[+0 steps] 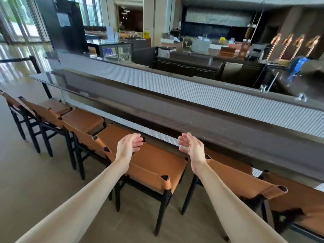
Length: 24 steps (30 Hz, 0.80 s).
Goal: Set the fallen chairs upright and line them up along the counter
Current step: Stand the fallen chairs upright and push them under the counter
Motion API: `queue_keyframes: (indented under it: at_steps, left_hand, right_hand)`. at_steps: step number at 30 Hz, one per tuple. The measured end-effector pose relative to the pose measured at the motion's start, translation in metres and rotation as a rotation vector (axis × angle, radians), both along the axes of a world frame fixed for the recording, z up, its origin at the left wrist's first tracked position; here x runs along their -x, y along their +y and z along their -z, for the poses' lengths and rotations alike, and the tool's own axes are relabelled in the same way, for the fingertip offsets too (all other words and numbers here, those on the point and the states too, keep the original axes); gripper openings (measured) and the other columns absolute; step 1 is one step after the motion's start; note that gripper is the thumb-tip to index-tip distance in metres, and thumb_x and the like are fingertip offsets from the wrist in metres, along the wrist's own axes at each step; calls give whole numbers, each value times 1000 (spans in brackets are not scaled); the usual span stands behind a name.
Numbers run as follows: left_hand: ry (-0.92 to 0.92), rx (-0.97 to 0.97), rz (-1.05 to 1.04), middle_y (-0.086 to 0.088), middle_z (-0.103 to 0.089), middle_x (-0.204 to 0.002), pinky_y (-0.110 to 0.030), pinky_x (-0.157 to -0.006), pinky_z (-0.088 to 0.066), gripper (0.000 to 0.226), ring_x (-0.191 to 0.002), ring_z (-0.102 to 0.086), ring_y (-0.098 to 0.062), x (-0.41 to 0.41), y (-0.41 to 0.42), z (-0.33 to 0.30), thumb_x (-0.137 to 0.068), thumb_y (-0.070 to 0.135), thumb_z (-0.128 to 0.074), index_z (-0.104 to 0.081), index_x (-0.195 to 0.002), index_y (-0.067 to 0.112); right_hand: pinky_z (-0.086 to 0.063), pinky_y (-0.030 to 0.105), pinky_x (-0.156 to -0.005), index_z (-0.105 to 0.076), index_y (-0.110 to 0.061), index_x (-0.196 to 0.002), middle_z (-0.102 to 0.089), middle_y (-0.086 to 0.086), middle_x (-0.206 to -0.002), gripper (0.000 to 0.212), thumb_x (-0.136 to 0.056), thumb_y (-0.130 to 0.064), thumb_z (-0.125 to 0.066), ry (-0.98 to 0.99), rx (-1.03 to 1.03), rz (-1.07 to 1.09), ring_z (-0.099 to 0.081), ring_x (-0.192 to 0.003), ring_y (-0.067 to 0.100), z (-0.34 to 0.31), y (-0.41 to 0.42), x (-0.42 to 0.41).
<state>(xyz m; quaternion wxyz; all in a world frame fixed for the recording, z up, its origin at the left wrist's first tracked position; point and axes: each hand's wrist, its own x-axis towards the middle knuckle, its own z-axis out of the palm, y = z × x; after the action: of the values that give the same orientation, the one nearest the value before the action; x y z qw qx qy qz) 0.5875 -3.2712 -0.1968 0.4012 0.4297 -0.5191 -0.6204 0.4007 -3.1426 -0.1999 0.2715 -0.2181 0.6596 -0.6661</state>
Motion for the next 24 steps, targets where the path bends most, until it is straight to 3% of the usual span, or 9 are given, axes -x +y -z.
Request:
queue_keyframes:
  at_steps: [4,11,20,24]
  left_hand:
    - [1,-90,46,-7,-76,-103,-30,-82,-56,27,-98,-73,-22,-51,-50,23,-102,27,-53,-72,-111,9]
    - [-87,-204,126,-9,-75,-105,-37,-89,-58,29,-99,-72,-25,-119,-111,55,-101,27,-53,-70,-113,7]
    - [-116,-298,272,-9,-76,-106,-39,-90,-59,28,-98,-73,-23,-77,-139,68,-97,27,-59,-69,-114,8]
    - [-163,-381,275,-11,-71,-112,-42,-91,-59,20,-101,-71,-24,-56,-160,88,-97,24,-62,-67,-110,9]
  right_hand:
    - [-54,46,-104,-69,-11,-122,-75,6,-114,36,-107,-35,-48,-43,-6,106,-70,-108,21,16,-38,-42]
    - [-59,42,-93,-71,-16,-105,-76,8,-108,25,-104,-34,-53,-196,-89,245,-72,-105,27,58,-85,-129]
    - [-59,44,-95,-67,-7,-118,-74,10,-109,33,-104,-34,-53,-316,-188,338,-72,-104,27,90,-115,-139]
    - [-62,44,-82,-57,4,-127,-69,18,-109,35,-102,-20,-58,-557,-213,349,-71,-98,34,121,-145,-111]
